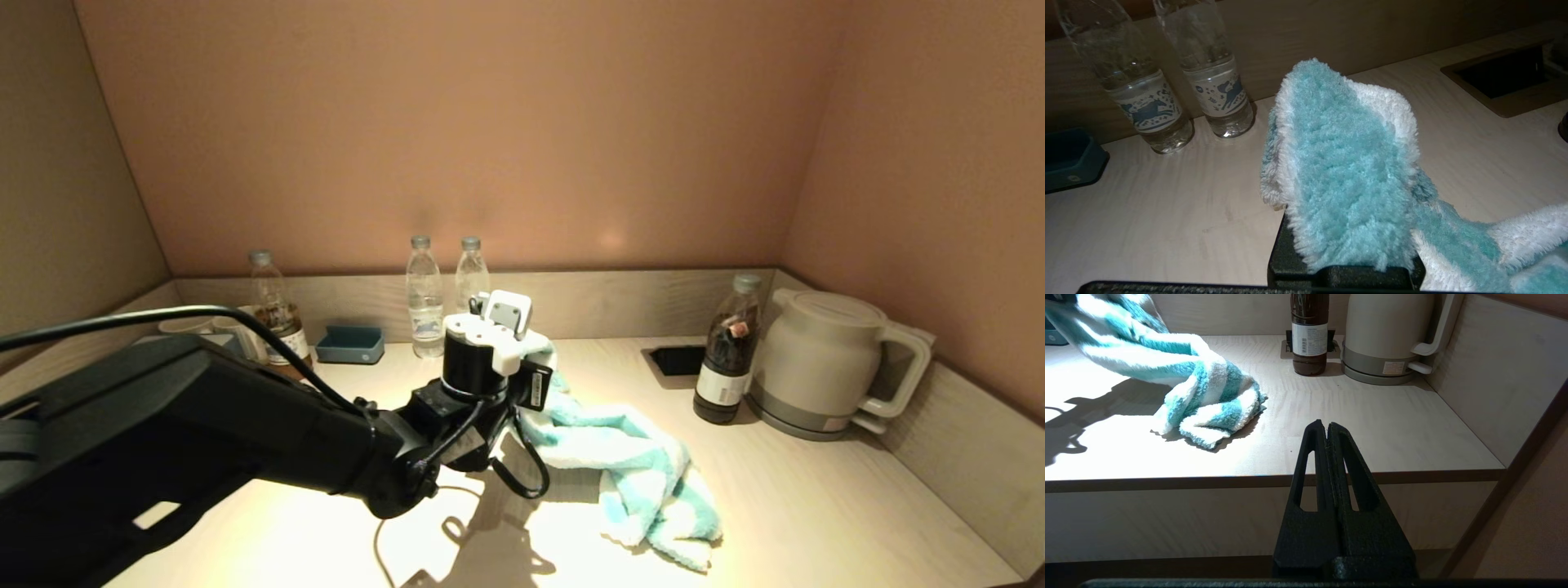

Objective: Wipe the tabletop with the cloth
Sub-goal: Sweep the stains on the table

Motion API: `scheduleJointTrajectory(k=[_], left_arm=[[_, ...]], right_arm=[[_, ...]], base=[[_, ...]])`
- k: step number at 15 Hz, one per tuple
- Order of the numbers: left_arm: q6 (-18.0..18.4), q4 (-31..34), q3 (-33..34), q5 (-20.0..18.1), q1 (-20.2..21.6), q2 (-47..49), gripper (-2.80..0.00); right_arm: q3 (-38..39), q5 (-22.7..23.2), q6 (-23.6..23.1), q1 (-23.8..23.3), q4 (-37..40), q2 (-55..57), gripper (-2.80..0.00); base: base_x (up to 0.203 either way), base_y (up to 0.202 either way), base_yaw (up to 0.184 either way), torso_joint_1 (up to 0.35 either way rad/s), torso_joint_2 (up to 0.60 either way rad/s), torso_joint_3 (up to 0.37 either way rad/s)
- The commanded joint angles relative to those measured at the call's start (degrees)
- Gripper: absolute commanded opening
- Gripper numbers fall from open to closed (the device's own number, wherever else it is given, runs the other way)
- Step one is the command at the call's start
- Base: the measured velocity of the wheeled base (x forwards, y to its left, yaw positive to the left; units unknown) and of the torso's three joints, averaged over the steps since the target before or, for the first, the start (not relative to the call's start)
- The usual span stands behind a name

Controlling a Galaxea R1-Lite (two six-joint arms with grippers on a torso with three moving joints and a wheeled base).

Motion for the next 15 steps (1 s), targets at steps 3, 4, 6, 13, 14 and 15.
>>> scheduleJointTrajectory(k=[3,4,6,13,14,15], left_arm=[[-0.1,-0.98,3.41,1.41,3.45,-11.43,-2.8],[-0.02,-1.19,3.67,1.87,5.17,-16.09,-2.8],[0.19,-1.5,4.48,2.59,9.36,-23.59,-2.8],[1.79,-1.72,7.73,3.01,18.6,-33.43,-2.8],[1.86,-1.66,8.16,3.01,18.8,-34.17,-2.8],[1.92,-1.64,8.32,3.01,18.83,-34.29,-2.8]], right_arm=[[0.0,0.0,-0.03,-0.01,-0.02,0.05,-2.8],[0.0,-0.02,-0.03,-0.01,-0.02,0.05,-2.8],[0.0,0.0,-0.03,-0.01,-0.02,0.05,-2.8],[0.0,-0.05,-0.03,-0.01,-0.02,0.05,-2.8],[0.0,0.0,-0.03,-0.01,-0.02,0.05,-2.8],[0.0,0.0,-0.03,-0.01,-0.02,0.05,-2.8]], base=[[0.0,0.0,0.0,0.0,0.0,0.0],[0.0,0.0,0.0,0.0,0.0,0.0],[0.0,0.0,0.0,0.0,0.0,0.0],[0.0,0.0,0.0,0.0,0.0,0.0],[0.0,0.0,0.0,0.0,0.0,0.0],[0.0,0.0,0.0,0.0,0.0,0.0]])
